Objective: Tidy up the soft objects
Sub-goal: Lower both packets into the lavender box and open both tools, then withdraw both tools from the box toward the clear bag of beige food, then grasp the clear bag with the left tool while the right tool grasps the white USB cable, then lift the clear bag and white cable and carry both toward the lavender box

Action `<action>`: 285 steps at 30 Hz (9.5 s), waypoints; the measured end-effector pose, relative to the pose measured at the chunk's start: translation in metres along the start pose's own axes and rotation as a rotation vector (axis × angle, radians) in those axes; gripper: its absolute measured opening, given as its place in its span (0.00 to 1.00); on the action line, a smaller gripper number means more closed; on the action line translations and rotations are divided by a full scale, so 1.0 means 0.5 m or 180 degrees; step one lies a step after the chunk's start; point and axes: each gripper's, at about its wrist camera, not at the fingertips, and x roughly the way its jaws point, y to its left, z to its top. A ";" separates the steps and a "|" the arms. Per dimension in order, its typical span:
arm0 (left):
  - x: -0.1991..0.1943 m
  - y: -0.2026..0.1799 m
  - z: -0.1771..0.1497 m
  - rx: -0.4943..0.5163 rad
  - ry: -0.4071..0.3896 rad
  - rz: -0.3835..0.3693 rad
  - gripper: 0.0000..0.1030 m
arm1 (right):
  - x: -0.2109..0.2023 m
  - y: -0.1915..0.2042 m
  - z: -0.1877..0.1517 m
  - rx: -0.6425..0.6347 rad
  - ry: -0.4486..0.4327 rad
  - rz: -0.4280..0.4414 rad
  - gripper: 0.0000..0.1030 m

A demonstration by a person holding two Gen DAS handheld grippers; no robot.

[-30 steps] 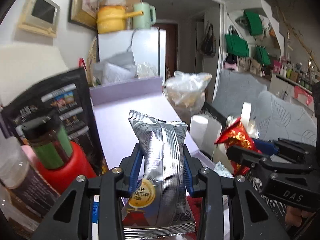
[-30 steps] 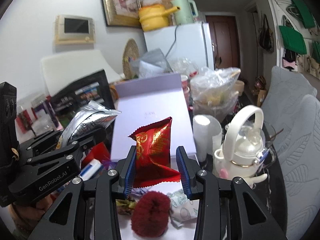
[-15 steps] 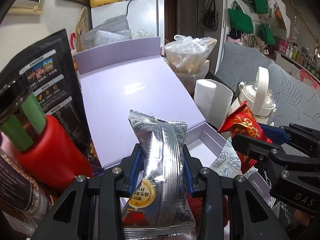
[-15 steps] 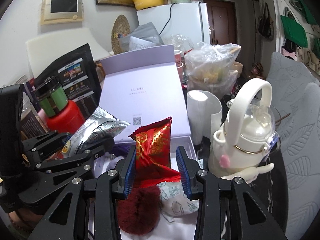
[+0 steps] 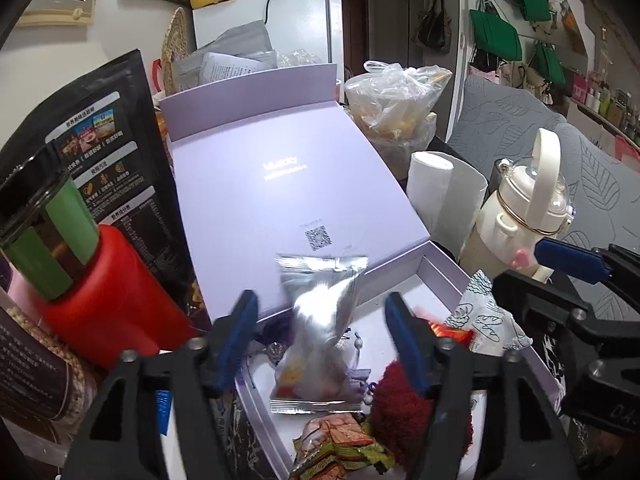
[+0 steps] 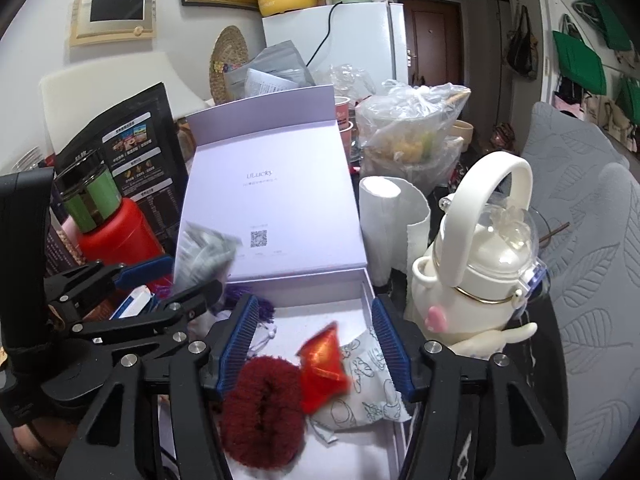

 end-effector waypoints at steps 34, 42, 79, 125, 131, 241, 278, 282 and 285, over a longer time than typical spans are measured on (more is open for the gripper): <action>-0.169 -0.020 -0.009 0.0022 -0.0326 -0.0115 0.70 | -0.132 0.012 -0.025 0.0108 -0.0241 -0.0054 0.58; -0.252 -0.035 -0.049 0.0072 -0.0431 -0.0177 0.70 | -0.213 0.014 -0.055 0.0156 -0.0324 -0.0103 0.58; -0.453 -0.122 -0.268 0.0452 -0.0529 -0.0338 0.70 | -0.450 0.106 -0.288 0.0123 -0.0460 -0.0237 0.58; -0.162 -0.345 -0.313 0.0611 0.0461 -0.1119 0.70 | -0.316 -0.166 -0.480 0.0936 0.0254 -0.0595 0.58; -0.118 -0.387 -0.312 0.0695 0.0618 -0.1129 0.70 | -0.313 -0.219 -0.491 0.1090 0.0311 -0.0677 0.58; -0.224 -0.244 -0.482 0.0766 0.0651 -0.0932 0.66 | -0.287 0.004 -0.583 0.0185 0.0597 -0.0703 0.53; -0.272 -0.236 -0.499 0.0624 0.0475 -0.0995 0.36 | -0.325 -0.016 -0.598 0.0438 0.0387 -0.0547 0.51; -0.281 -0.234 -0.499 0.0624 0.0456 -0.0989 0.36 | -0.331 -0.013 -0.597 0.0439 0.0359 -0.0529 0.51; -0.288 -0.230 -0.499 0.0611 0.0437 -0.0983 0.36 | -0.333 -0.007 -0.597 0.0428 0.0346 -0.0514 0.51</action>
